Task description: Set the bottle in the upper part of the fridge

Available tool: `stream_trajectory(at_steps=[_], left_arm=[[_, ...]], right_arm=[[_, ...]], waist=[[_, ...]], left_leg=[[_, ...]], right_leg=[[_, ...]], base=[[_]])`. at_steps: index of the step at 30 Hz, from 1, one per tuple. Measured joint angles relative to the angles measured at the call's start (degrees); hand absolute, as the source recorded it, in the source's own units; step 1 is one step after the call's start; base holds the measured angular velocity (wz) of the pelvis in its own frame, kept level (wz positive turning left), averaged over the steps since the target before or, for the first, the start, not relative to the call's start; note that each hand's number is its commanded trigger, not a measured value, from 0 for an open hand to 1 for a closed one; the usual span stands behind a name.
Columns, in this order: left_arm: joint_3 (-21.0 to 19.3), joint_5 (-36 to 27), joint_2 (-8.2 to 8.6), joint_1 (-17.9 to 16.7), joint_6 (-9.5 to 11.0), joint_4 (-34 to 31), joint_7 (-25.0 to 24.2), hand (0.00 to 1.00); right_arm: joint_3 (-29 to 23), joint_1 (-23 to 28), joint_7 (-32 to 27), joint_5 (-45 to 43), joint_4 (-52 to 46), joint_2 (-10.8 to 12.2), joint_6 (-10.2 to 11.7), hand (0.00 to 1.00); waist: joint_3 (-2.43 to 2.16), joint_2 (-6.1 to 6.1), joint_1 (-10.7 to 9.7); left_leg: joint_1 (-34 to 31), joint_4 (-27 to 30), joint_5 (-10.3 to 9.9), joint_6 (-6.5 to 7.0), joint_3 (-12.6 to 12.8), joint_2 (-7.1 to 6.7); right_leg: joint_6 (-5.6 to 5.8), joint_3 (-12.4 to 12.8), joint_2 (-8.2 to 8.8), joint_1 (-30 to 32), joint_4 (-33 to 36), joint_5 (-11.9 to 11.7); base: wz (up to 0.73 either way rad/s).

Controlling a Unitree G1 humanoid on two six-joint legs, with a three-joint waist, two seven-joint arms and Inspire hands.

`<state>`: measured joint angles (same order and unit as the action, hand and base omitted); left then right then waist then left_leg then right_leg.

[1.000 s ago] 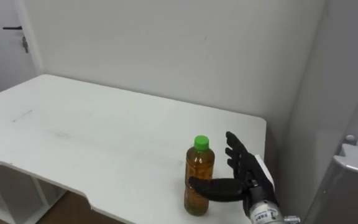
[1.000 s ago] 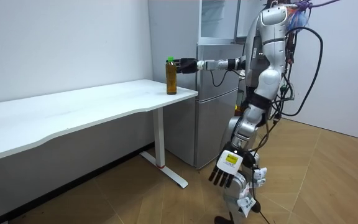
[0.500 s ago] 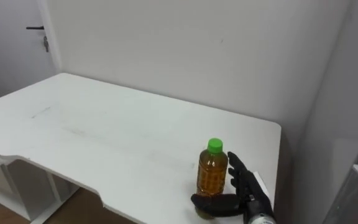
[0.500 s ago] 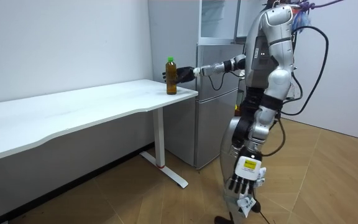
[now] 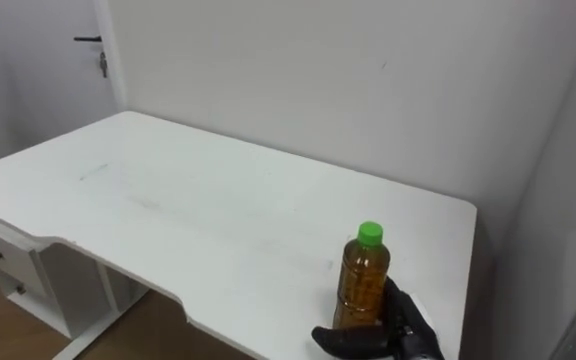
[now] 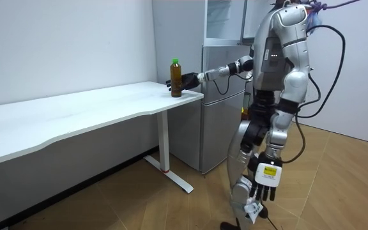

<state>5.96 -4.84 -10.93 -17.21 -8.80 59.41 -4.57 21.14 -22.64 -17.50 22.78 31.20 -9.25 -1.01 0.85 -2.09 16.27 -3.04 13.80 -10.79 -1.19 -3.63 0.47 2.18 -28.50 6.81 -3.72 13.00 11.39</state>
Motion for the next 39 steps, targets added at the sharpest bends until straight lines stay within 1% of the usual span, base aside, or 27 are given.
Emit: stream_trajectory(at_steps=[1, 2, 6, 7, 8, 10, 13, 17, 22, 27, 33, 34, 39], left_arm=[[0.00, -0.01, 0.02, 0.03, 0.06, -0.11, -0.05, 0.00], [-0.02, -0.01, 0.00, 0.08, 0.07, -0.21, -0.09, 0.00], [-0.05, -0.12, 0.00, 0.28, 0.10, -0.30, -0.08, 0.00], [-0.05, -0.19, 0.00, 0.48, 0.10, -0.29, -0.07, 0.00], [0.02, -0.20, 0.01, 0.68, 0.11, -0.29, -0.04, 0.00], [0.75, -0.69, -0.01, 0.79, 0.11, -0.29, -0.04, 0.00], [1.22, -1.31, -0.01, 0.83, 0.26, -0.29, -0.10, 0.00], [1.11, -1.29, -0.23, 0.80, 0.64, -0.29, -0.15, 0.00], [1.24, -2.42, -0.27, 0.89, 1.79, -0.46, -0.12, 0.00], [1.22, -2.41, -0.34, 0.86, 1.77, -0.78, -0.13, 0.00], [1.23, -2.41, -0.32, 0.76, 1.78, -0.89, -0.14, 0.00], [1.17, -2.39, -0.33, 0.72, 1.74, -0.90, -0.15, 0.00], [0.97, -2.37, -0.36, 0.47, 1.71, -0.85, -0.19, 0.00]], right_arm=[[-0.07, -0.39, -0.17, -0.03, 0.10, -0.05, 0.11, 0.00], [-0.19, -1.05, -0.34, -0.04, 0.33, -0.15, 0.12, 0.00], [-0.75, -3.47, -1.30, 2.51, 2.76, -0.59, 0.72, 0.00], [-1.50, -4.05, -1.42, 3.59, 3.57, -0.78, 0.91, 0.00], [-2.47, -4.52, -1.82, 4.23, 4.16, -0.82, 0.98, 0.00], [-3.30, -5.09, -2.04, 4.74, 5.04, -0.96, 0.99, 0.00], [-4.42, -5.33, -2.36, 6.59, 5.29, -1.52, 1.67, 0.00], [-4.58, -5.57, -3.19, 8.40, 5.68, -2.33, 2.95, 0.00], [-5.65, -7.77, -4.62, 8.94, 6.19, -2.45, 3.00, 0.00], [-6.67, -9.61, -5.61, 9.23, 8.05, -2.51, 2.96, 0.00], [-6.72, -10.54, -5.61, 9.39, 8.64, -2.82, 2.96, 0.00], [-6.72, -10.79, -5.59, 9.23, 8.76, -2.86, 2.96, 0.00], [-6.70, -10.82, -5.12, 8.61, 8.86, -2.93, 2.82, 0.00]], waist=[[-0.09, -0.19, -0.04], [0.18, -0.11, -0.11], [0.17, -0.26, -0.10], [0.19, -0.24, -0.11], [0.36, -0.13, -0.04], [0.44, -0.03, -0.01], [0.43, -0.06, 0.29], [0.40, -0.08, 0.70], [0.40, -0.04, 0.85], [0.50, -0.01, 1.48], [0.69, -0.05, 1.52], [0.78, -0.10, 1.53], [0.76, -0.25, 1.74]], left_leg=[[-0.57, 0.20, 0.07, 0.11, 0.02, -0.13], [-0.95, 0.55, 0.10, 0.17, 0.06, -0.24], [-2.71, 1.59, 0.18, 0.33, -0.04, -0.37], [-3.32, 2.01, 0.18, 0.33, -0.09, -0.40], [-3.50, 2.20, 0.20, 0.37, -0.08, -0.44], [-3.78, 2.71, 0.16, 0.44, -0.04, -0.44], [-4.85, 3.12, 0.16, 0.48, 0.06, -0.46], [-5.78, 3.70, 0.18, 0.51, 0.11, -0.46], [-8.43, 4.75, 0.19, 0.51, 0.09, -0.40], [-9.30, 5.34, 0.20, 0.54, -0.10, -0.46], [-10.46, 5.55, 0.17, 0.55, -0.44, -0.40], [-10.62, 5.66, 0.18, 0.56, -0.43, -0.40], [-10.33, 5.63, 0.20, 0.58, -0.40, -0.48]], right_leg=[[0.00, 0.10, 0.21, 0.69, 0.41, 0.00], [0.00, 0.12, 0.37, 0.99, 0.68, 0.00], [-0.02, -0.16, 0.68, 2.40, 1.29, -0.02], [-0.01, -0.60, 0.83, 2.72, 1.61, -0.01], [-0.01, -0.80, 0.91, 2.73, 1.68, -0.01], [0.01, -0.94, 0.96, 2.86, 1.71, 0.00], [0.01, -0.69, 0.98, 3.94, 1.89, 0.01], [-0.01, -0.13, 0.92, 4.87, 1.99, 0.00], [-0.15, 0.07, 1.10, 7.58, 3.37, 0.07], [-0.15, 0.06, 1.23, 8.10, 3.75, 0.07], [-0.23, 0.02, 1.10, 8.76, 3.90, 0.07], [-0.29, 0.02, 1.08, 8.91, 3.88, 0.05], [-0.29, 0.08, 1.11, 8.62, 3.82, 0.06]], base=[[0.00], [0.00], [0.04], [0.14], [0.14], [0.07], [-0.02], [-0.01], [0.00], [0.06], [0.04], [0.00], [0.00]])
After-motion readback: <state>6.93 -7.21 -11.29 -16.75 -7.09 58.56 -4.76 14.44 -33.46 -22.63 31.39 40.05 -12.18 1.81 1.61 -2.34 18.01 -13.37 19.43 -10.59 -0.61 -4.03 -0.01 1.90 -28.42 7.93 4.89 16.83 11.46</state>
